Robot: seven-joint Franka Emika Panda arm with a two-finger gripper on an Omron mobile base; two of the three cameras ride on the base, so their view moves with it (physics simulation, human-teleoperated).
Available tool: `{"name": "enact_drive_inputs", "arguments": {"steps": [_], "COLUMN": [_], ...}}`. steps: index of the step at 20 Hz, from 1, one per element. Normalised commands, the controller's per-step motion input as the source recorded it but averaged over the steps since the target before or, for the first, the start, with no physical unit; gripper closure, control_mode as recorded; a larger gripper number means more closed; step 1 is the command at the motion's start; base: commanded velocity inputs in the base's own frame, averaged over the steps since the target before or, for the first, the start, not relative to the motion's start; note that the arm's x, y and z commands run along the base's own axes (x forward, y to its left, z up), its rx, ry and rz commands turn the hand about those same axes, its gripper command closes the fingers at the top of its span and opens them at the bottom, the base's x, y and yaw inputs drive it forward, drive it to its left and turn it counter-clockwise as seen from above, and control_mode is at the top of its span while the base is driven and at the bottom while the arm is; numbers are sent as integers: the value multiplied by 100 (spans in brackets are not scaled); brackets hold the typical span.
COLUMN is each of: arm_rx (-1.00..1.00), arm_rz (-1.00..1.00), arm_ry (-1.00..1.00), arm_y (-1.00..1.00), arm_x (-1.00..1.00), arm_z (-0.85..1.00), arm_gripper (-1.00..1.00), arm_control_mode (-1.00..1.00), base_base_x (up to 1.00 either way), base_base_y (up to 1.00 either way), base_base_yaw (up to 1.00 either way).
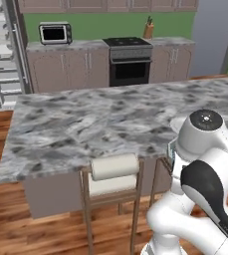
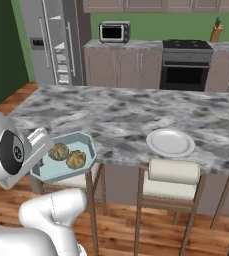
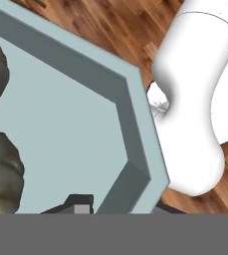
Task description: Place two dumplings into each of the tupperware containers and then place the containers in the fridge.
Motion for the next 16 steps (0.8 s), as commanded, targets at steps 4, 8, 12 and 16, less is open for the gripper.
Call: {"name": "enact_drive_inputs", "arguments": {"steps": [4,8,12,16], "arm_rx": [0,0,0,0], "arm_rz": [0,0,0,0], "arm_ry": [0,0,0,0], "arm_y": [0,0,0,0], "arm_x": [0,0,0,0], "arm_z": [0,0,0,0], "arm_gripper": [100,100,100,100], "arm_control_mode": [100,100,100,100], "base_base_x": [22,37,37,31], "base_base_y": [100,100,100,100], "base_base_yaw": [-8,-10,-11,-11]}}
